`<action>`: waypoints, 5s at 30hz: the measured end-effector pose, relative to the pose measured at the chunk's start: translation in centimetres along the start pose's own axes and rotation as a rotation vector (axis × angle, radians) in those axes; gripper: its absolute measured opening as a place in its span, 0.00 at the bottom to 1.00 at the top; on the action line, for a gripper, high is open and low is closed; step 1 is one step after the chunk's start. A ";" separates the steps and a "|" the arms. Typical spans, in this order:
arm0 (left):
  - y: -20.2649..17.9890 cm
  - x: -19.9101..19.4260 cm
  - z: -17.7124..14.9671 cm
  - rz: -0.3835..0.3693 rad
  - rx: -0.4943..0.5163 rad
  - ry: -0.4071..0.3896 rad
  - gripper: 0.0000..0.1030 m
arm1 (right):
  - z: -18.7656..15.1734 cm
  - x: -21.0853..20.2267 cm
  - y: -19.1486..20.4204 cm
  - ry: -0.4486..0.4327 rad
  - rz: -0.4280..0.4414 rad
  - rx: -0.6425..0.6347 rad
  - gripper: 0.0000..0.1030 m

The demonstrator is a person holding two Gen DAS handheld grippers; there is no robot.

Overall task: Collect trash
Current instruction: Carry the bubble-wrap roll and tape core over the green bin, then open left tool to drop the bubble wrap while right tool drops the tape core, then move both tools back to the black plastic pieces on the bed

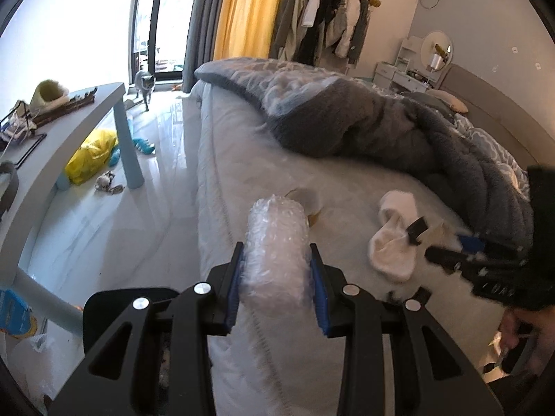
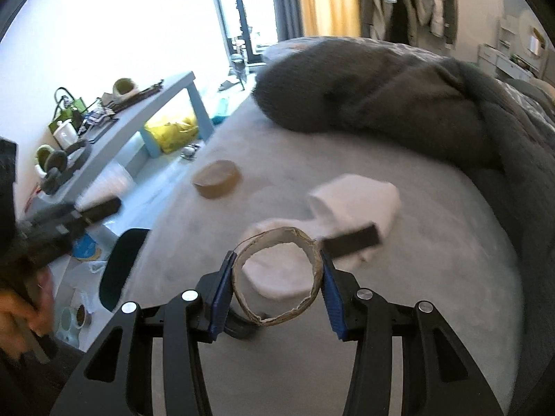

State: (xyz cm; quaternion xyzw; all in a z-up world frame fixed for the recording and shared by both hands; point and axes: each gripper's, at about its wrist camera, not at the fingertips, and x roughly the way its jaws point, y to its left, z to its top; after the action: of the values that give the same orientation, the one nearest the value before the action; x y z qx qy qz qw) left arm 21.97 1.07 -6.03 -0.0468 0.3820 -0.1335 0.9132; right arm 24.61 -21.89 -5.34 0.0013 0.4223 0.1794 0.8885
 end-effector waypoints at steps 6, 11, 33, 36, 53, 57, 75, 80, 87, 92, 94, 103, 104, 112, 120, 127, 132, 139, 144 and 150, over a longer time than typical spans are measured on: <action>3.4 1.6 -1.9 0.041 -0.053 0.073 0.36 | 1.6 1.0 3.7 -0.008 0.054 -0.037 0.46; 6.3 1.7 -2.7 0.068 -0.084 0.104 0.36 | 3.0 2.1 6.7 -0.014 0.100 -0.059 0.46; 17.5 4.8 -8.9 0.148 -0.218 0.360 0.37 | 5.5 7.8 18.9 0.028 0.234 -0.161 0.46; 18.6 5.2 -10.0 0.144 -0.230 0.407 0.37 | 5.6 8.7 20.3 0.036 0.248 -0.172 0.46; 22.9 4.5 -13.7 0.129 -0.265 0.499 0.62 | 4.4 15.3 26.5 0.135 0.266 -0.222 0.46; 23.8 2.9 -13.0 0.141 -0.269 0.456 0.61 | 3.6 17.1 27.6 0.178 0.258 -0.235 0.46; 27.2 -4.4 -9.3 0.190 -0.268 0.233 0.41 | -1.3 26.1 31.8 0.393 0.210 -0.275 0.46; 27.2 -5.9 -8.2 0.180 -0.262 0.179 0.36 | -3.1 28.4 32.7 0.455 0.187 -0.291 0.46; 25.6 -9.1 -5.6 0.170 -0.238 0.047 0.35 | -5.2 30.3 33.2 0.524 0.155 -0.315 0.47; 24.2 -11.4 -3.4 0.145 -0.234 -0.030 0.35 | -6.9 31.0 33.9 0.584 0.147 -0.350 0.66; 23.6 -12.2 -2.9 0.144 -0.228 -0.060 0.35 | -7.1 30.7 34.2 0.587 0.145 -0.360 0.66; 20.7 -15.7 -0.3 0.128 -0.182 -0.175 0.35 | -5.1 26.8 33.3 0.516 0.181 -0.349 0.66; 20.5 -15.8 0.0 0.125 -0.179 -0.182 0.35 | -4.7 26.3 33.1 0.505 0.191 -0.349 0.66; 17.2 -16.9 2.0 0.124 -0.109 -0.243 0.38 | -1.4 21.3 30.6 0.376 0.261 -0.348 0.66; 13.9 -15.7 3.2 0.077 -0.096 -0.263 0.48 | 2.2 13.8 25.7 0.186 0.268 -0.323 0.67; 10.6 -14.2 3.7 0.043 -0.070 -0.260 0.62 | 4.0 9.4 20.4 0.083 0.222 -0.267 0.68; 8.3 -12.7 4.1 0.009 -0.057 -0.247 0.68 | 4.7 6.9 16.9 0.022 0.187 -0.227 0.72; 5.8 -10.2 3.9 -0.055 -0.062 -0.199 0.77 | 4.4 4.1 11.9 -0.027 0.085 -0.218 0.77; 4.3 -8.1 3.5 -0.112 -0.064 -0.138 0.85 | 3.7 3.0 7.6 -0.036 0.018 -0.199 0.78; 1.8 -5.6 2.9 -0.131 -0.045 -0.097 0.90 | 3.1 1.9 1.9 -0.064 -0.046 -0.138 0.80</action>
State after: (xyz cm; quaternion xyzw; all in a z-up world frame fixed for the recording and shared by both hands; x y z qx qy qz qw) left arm 20.62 4.28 -0.44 -0.0988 0.3362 -0.1820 0.9187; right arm 27.45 -19.07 -4.49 -0.0637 0.3803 0.1874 0.9034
